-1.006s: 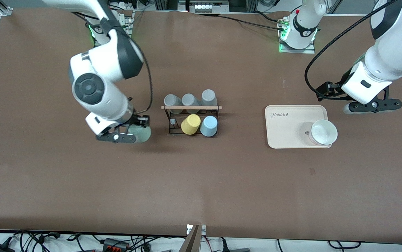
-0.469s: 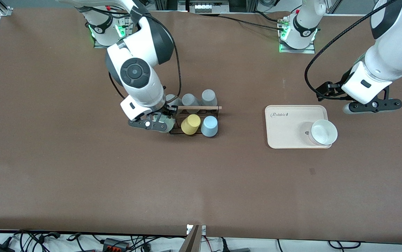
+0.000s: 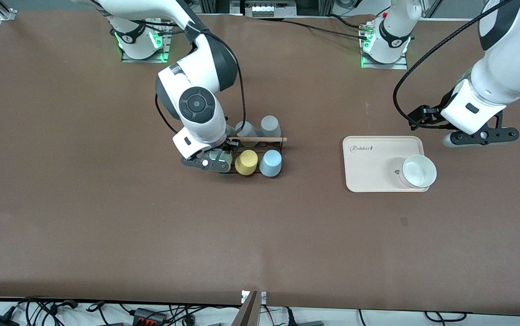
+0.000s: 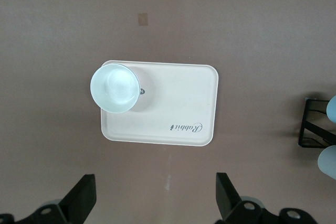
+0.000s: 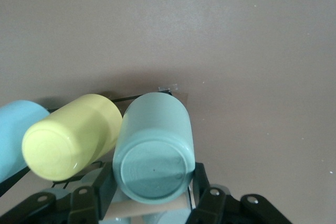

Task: Hang scattered cups on rack with three cups
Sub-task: 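Lower the mint-green cup beside the yellow cup and open the right gripper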

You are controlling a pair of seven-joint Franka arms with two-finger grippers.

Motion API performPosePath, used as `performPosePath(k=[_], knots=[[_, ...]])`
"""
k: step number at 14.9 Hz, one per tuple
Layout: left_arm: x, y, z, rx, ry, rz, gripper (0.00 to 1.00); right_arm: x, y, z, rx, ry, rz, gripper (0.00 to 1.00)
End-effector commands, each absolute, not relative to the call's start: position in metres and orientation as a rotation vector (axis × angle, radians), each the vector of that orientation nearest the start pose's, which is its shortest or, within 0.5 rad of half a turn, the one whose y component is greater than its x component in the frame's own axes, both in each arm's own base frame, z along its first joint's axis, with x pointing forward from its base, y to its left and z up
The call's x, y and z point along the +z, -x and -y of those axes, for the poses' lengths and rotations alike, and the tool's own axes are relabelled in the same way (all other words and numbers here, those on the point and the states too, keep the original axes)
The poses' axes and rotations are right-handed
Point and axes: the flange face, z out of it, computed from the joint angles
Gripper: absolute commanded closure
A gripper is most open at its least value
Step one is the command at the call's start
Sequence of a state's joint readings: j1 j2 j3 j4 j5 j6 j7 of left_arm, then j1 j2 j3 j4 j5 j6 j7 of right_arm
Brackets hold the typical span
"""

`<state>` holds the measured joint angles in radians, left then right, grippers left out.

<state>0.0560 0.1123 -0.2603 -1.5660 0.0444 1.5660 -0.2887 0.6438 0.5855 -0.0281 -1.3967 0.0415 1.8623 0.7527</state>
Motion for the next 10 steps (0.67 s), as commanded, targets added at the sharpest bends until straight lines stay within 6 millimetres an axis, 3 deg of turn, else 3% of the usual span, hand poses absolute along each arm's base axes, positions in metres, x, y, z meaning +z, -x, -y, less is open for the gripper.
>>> performPosePath(k=[1,5,6,8,10], knots=[[0.573,-0.57,0.106,0.141,3.07,0.126,0.0,0.341,-0.572,-0.425,0.157,3.183,-0.262,0.68],[0.575,-0.571,0.103,0.136,3.073,0.131,0.0,0.32,-0.572,-0.427,0.173,3.195,-0.26,0.67],[0.575,-0.571,0.102,0.14,3.072,0.134,0.0,0.321,-0.573,-0.428,0.169,3.191,-0.259,0.59],[0.575,-0.57,0.104,0.14,3.072,0.129,0.0,0.326,-0.575,-0.425,0.16,3.186,-0.255,0.0],[0.575,-0.57,0.106,0.14,3.072,0.127,0.0,0.35,-0.585,-0.42,0.121,3.17,-0.228,0.0]])
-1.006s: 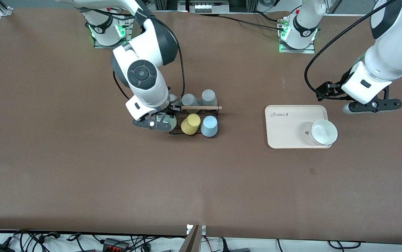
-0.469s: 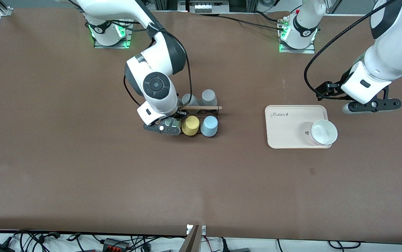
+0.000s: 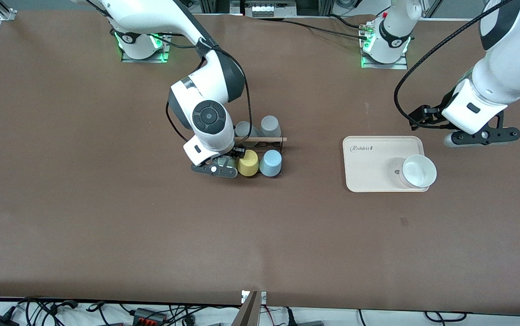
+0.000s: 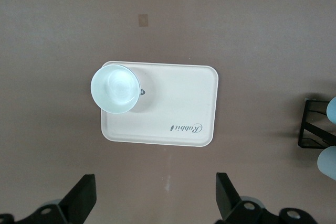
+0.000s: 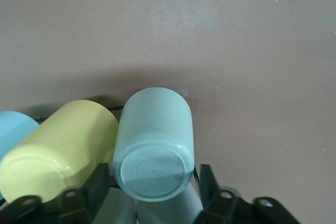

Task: Hang scattered cups on rack with three cups

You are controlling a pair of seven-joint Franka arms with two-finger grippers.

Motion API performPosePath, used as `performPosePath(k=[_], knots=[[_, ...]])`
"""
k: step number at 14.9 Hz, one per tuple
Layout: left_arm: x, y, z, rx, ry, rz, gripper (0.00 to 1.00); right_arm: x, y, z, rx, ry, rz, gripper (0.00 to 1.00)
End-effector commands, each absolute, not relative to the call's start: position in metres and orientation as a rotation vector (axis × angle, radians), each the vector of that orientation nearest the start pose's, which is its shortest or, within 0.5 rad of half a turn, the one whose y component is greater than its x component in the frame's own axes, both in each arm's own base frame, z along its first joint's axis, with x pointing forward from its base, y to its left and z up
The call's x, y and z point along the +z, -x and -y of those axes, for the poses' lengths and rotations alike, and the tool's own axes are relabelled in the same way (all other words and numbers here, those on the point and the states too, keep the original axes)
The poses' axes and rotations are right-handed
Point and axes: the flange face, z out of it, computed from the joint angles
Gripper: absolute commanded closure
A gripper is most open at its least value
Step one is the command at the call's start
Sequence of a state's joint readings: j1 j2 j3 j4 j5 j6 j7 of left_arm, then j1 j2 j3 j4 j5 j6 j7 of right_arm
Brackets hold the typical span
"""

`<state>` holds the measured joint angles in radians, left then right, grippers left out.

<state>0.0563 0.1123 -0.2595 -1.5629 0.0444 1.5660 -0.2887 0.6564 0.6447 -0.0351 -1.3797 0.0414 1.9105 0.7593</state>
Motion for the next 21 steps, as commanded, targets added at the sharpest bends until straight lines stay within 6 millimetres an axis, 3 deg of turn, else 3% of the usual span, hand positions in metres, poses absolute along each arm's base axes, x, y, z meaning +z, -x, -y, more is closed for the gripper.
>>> performPosePath(k=[1,3,6,8,11,13,17,19,21], knots=[[0.575,-0.57,0.106,0.14,3.072,0.127,0.0,0.361,-0.59,-0.416,0.106,3.165,-0.19,0.0],[0.575,-0.57,0.107,0.14,3.072,0.124,0.0,0.392,-0.593,-0.407,0.087,3.167,-0.074,0.0],[0.576,-0.57,0.107,0.135,3.072,0.122,0.0,0.439,-0.621,-0.356,0.07,3.16,-0.157,0.0],[0.576,-0.57,0.107,0.135,3.072,0.122,0.0,0.475,-0.646,-0.293,0.06,3.142,-0.253,0.0],[0.576,-0.57,0.106,0.135,3.072,0.122,0.0,0.514,-0.668,-0.197,0.017,3.13,-0.178,0.0],[0.576,-0.57,0.106,0.135,3.072,0.122,0.0,0.53,-0.667,-0.15,0.054,3.146,-0.172,0.0],[0.576,-0.57,0.106,0.135,3.072,0.12,0.0,0.569,-0.646,-0.083,0.026,3.17,-0.114,0.0],[0.575,-0.57,0.106,0.137,3.072,0.12,0.0,0.58,-0.63,-0.056,0.028,3.168,-0.125,0.0],[0.575,-0.57,0.105,0.137,3.072,0.117,0.0,0.585,-0.609,-0.046,-0.003,3.214,-0.129,0.0]])
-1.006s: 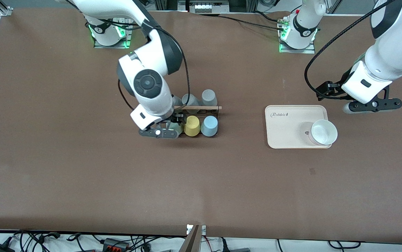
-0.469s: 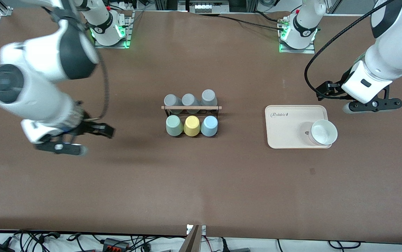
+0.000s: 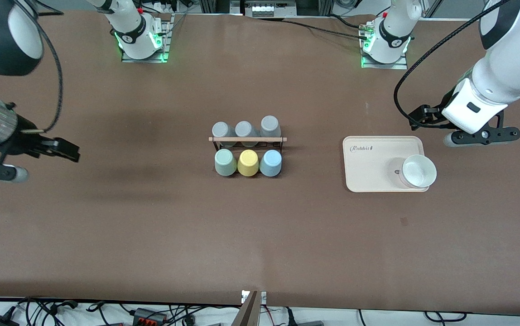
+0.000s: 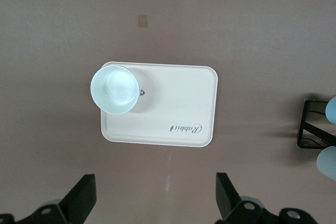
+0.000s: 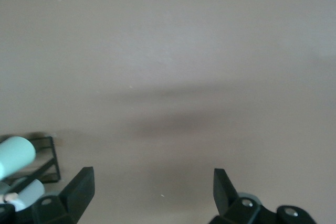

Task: Hang scattered cups on rack with three cups

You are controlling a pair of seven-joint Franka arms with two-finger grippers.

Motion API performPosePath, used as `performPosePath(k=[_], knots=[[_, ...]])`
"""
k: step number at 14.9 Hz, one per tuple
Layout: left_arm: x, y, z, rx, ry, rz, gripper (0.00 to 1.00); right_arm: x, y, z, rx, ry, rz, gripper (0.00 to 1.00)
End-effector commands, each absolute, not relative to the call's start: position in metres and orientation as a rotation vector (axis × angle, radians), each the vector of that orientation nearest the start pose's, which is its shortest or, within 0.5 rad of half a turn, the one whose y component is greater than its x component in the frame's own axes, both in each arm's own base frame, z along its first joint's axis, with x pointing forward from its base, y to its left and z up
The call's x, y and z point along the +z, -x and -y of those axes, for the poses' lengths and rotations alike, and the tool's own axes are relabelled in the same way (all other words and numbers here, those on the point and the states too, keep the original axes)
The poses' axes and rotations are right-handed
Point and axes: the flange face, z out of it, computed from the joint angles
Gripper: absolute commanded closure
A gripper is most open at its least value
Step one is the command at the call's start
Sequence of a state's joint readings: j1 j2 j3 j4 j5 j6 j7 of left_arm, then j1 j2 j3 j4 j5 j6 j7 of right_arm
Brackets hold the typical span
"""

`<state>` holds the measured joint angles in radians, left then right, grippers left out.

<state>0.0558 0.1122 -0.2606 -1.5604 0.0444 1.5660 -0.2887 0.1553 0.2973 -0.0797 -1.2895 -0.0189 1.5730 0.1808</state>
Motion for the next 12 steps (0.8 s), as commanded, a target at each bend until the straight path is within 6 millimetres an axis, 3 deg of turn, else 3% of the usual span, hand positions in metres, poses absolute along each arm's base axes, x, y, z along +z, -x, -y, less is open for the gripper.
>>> performPosePath(k=[1,3,6,12], knots=[[0.575,-0.571,0.103,0.138,3.072,0.117,0.0,0.583,-0.597,-0.045,-0.025,3.225,-0.12,0.0],[0.575,-0.571,0.103,0.138,3.072,0.117,0.0,0.573,-0.574,-0.041,-0.07,3.216,-0.114,0.0],[0.575,-0.571,0.102,0.138,3.072,0.117,0.0,0.571,-0.569,-0.042,-0.017,3.214,-0.137,0.0],[0.575,-0.571,0.101,0.138,3.073,0.117,0.0,0.587,-0.589,-0.038,0.018,3.209,-0.147,0.0]])
